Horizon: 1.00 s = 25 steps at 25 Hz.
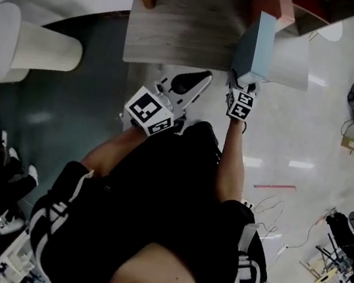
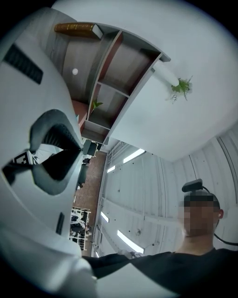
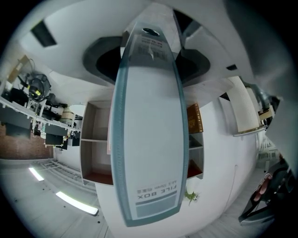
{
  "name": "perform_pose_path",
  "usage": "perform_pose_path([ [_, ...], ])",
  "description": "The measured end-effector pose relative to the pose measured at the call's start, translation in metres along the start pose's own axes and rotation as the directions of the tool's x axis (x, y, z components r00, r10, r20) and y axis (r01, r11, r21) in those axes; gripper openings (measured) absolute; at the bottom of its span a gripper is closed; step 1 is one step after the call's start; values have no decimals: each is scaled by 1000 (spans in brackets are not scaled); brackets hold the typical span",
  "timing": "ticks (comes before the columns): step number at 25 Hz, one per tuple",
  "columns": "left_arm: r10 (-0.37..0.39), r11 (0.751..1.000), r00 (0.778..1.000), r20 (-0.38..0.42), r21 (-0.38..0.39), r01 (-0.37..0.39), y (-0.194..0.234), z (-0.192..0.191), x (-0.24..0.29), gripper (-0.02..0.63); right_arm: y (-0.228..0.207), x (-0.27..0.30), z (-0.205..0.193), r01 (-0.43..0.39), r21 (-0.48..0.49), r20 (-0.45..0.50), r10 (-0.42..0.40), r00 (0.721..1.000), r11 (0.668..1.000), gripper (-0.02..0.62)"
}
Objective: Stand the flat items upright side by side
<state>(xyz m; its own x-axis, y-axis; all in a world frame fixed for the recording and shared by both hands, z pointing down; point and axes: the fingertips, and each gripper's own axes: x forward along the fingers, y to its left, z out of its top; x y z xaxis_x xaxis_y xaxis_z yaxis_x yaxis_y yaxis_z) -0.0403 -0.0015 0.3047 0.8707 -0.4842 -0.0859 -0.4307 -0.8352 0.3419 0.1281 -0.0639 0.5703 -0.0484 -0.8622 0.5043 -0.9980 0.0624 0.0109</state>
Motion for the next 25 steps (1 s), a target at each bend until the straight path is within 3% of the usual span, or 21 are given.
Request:
perform_pose_path([
  [7, -13, 1000, 1000, 1, -14, 13, 13, 0, 35, 25, -24, 28, 2, 10, -14, -20, -10, 1000, 1000, 328],
  [18, 32, 999, 999, -4, -14, -32, 39, 7, 100, 25, -49, 77, 16, -18, -25, -88, 16, 996, 1000, 325],
  [25, 54, 997, 998, -33, -61, -56, 57, -2, 130, 25, -55, 101, 29, -40, -62, -102, 34, 994, 997, 325],
])
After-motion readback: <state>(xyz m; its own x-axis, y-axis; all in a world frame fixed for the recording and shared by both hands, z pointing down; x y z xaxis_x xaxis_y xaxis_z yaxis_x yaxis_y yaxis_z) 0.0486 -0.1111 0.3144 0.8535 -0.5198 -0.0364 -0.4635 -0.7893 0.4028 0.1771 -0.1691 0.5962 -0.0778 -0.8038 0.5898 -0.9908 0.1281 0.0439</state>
